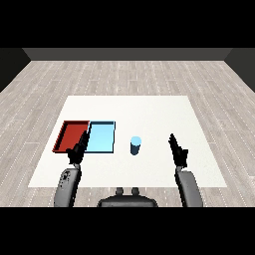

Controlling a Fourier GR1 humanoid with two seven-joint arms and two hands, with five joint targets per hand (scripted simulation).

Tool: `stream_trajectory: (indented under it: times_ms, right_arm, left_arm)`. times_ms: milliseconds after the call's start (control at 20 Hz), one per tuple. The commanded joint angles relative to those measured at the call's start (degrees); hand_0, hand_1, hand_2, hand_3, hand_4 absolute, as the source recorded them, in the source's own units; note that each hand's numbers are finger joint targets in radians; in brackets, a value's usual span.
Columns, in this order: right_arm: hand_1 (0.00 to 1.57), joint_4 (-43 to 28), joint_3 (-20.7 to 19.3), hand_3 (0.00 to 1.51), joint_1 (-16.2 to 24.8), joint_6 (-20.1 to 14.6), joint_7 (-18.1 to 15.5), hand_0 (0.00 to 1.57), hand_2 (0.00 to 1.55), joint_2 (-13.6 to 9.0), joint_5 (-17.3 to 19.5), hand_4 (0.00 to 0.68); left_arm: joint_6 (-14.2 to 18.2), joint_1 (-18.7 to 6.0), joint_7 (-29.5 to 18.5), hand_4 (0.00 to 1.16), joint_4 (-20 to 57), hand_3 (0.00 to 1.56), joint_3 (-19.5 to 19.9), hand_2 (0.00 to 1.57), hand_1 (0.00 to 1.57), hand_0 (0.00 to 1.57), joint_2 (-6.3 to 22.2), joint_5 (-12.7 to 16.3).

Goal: Pick the blue can and put it in the blue box

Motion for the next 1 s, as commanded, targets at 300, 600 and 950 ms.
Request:
stream_trajectory:
  times_ms: [300,600,950]
  right_arm:
    - [0.0,-4.82,4.15,0.0,-8.34,1.09,-5.01,0.0,0.0,7.02,-4.76,0.0]
    - [0.0,-2.71,4.08,0.0,-6.43,3.51,-10.86,0.0,0.0,7.16,-5.89,0.0]
    - [0.0,-5.53,2.43,0.0,-8.98,3.3,-6.3,0.0,0.0,6.19,-5.88,0.0]
  left_arm:
    - [-1.19,-5.3,-9.0,0.0,-6.32,0.0,3.4,0.0,0.0,0.0,-1.98,4.61]
    - [-4.34,-1.67,-18.09,0.0,-5.29,0.0,4.19,0.0,0.0,0.0,-1.86,5.79]
    - [-5.18,-0.47,-21.36,0.0,-3.33,0.0,3.64,0.0,0.0,0.0,-2.62,4.81]
